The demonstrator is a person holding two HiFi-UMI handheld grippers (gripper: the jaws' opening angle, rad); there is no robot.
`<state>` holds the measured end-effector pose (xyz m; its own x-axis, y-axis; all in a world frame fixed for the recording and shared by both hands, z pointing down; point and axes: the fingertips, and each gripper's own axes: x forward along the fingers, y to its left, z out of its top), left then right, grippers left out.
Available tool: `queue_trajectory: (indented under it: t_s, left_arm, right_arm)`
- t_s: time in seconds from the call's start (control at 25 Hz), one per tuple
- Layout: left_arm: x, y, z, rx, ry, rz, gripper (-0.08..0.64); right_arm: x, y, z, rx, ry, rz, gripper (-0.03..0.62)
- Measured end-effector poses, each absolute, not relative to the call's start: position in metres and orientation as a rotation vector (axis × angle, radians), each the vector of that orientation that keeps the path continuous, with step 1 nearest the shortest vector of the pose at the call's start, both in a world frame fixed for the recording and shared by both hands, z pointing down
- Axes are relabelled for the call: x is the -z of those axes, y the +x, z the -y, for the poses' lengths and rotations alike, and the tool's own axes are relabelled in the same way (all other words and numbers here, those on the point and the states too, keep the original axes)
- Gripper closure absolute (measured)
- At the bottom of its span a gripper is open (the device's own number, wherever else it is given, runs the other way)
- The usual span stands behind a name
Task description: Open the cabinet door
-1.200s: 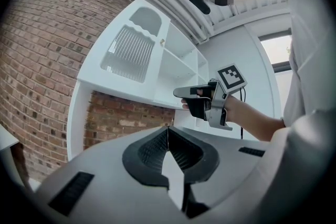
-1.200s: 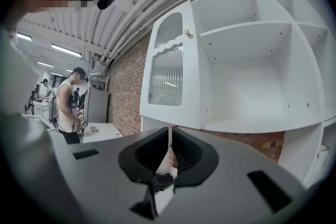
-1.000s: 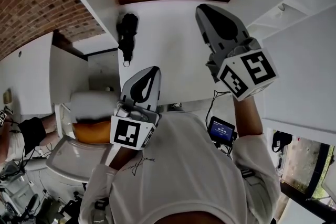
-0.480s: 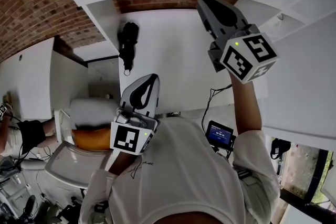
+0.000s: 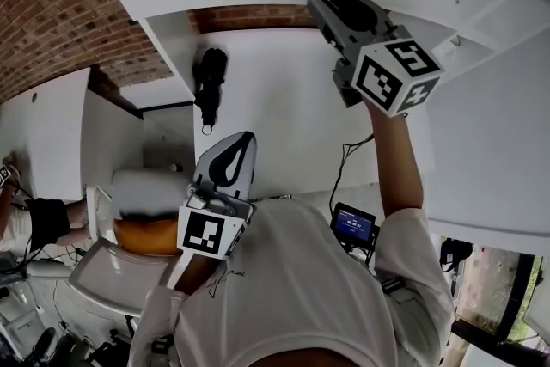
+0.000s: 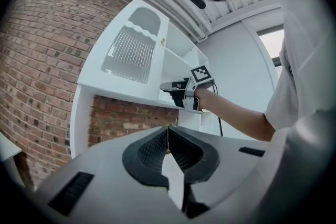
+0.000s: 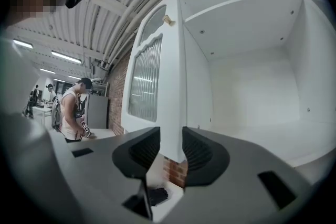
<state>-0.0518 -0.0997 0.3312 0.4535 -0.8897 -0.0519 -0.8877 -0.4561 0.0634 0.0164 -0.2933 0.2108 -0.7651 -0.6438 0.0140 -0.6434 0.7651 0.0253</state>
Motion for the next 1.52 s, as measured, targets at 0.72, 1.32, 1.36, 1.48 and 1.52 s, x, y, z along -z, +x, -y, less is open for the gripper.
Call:
queue_trajectory:
  t_s: [0.72, 1.32, 1.36, 1.48, 1.52]
  left_arm:
    - [-0.333, -0.065, 0.099, 0.094, 2.593, 1.725, 0.544]
    - [-0.334, -0.065, 0.093, 0.13, 2.563, 1.739, 0.544]
    - [-0.334, -0.065, 0.093, 0.131, 2.563, 1.739, 0.543]
    - [-0.333, -0.064, 0.092, 0.132, 2.562, 1.736, 0.545]
    - [-0.333, -0.065, 0.091, 0.132, 2.561, 1.735, 0.544]
  right_arm:
    - [-0.2, -0.005, 0.315, 0.04, 1.059, 2.976, 0.367]
    - [-0.206, -0.011, 0.312, 0.13, 1.128, 2.893, 0.345]
    - [-0.206, -0.011, 0.312, 0.127, 1.13, 2.893, 0.344]
    - [-0.205, -0.013, 0.312, 0.127, 1.143, 2.889, 0.344]
    - [-0.205, -0.013, 0.313, 0.128, 1.146, 2.889, 0.344]
